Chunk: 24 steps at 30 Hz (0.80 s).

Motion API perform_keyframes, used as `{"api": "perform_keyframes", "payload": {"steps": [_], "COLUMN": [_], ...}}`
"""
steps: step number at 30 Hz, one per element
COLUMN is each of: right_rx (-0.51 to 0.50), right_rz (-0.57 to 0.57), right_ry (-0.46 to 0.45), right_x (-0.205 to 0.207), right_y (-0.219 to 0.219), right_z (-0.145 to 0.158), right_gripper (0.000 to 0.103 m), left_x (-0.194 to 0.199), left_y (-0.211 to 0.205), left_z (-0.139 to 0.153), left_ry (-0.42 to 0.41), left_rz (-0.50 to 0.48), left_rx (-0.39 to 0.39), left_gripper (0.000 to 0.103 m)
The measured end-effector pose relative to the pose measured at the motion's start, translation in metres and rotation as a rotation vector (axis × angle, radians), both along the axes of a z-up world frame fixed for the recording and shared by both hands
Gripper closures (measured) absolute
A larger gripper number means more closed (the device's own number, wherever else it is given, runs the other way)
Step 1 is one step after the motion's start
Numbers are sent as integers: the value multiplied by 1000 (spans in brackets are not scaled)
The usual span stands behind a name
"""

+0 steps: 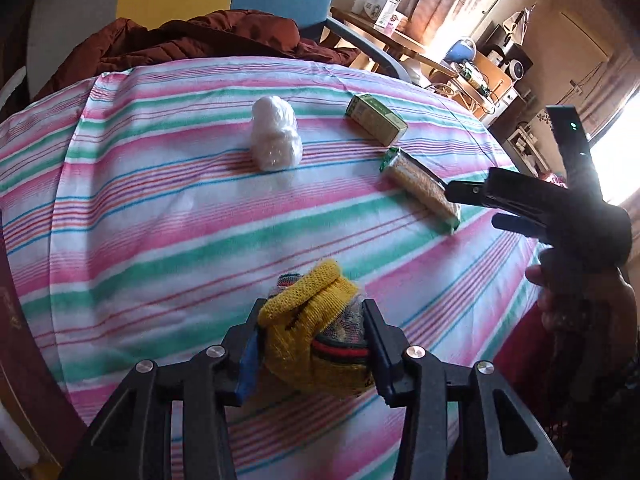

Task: Organize objects
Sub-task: 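Grasp the yellow knitted glove with the left gripper while the right gripper grasps the cracker package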

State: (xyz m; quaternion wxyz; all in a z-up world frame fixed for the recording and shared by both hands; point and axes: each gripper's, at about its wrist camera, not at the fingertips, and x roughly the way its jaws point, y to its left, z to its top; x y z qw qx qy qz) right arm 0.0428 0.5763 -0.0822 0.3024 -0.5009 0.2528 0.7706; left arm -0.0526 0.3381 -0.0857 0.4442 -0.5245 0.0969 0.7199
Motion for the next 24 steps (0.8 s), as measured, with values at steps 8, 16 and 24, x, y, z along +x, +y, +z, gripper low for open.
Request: {"api": "perform_keyframes", "payload": {"steps": [8,16,24], "right_rx": [139,96,65], "right_rz": [191,228,265], "right_ry": [-160,-113,-87], "right_x": [-43,-52,-52], "right_y": [2,12,8], "right_z": [-12,-28,-27], "right_gripper": [0,28,53], "left_x": [-1,0,12], "left_y": [-6,0,0], "left_z": [-7,-13,-16], "left_ry": [-27,5,95], "left_rz": [-11,21,25], "left_rx": [0,15,31], "left_gripper": [57,53,48]}}
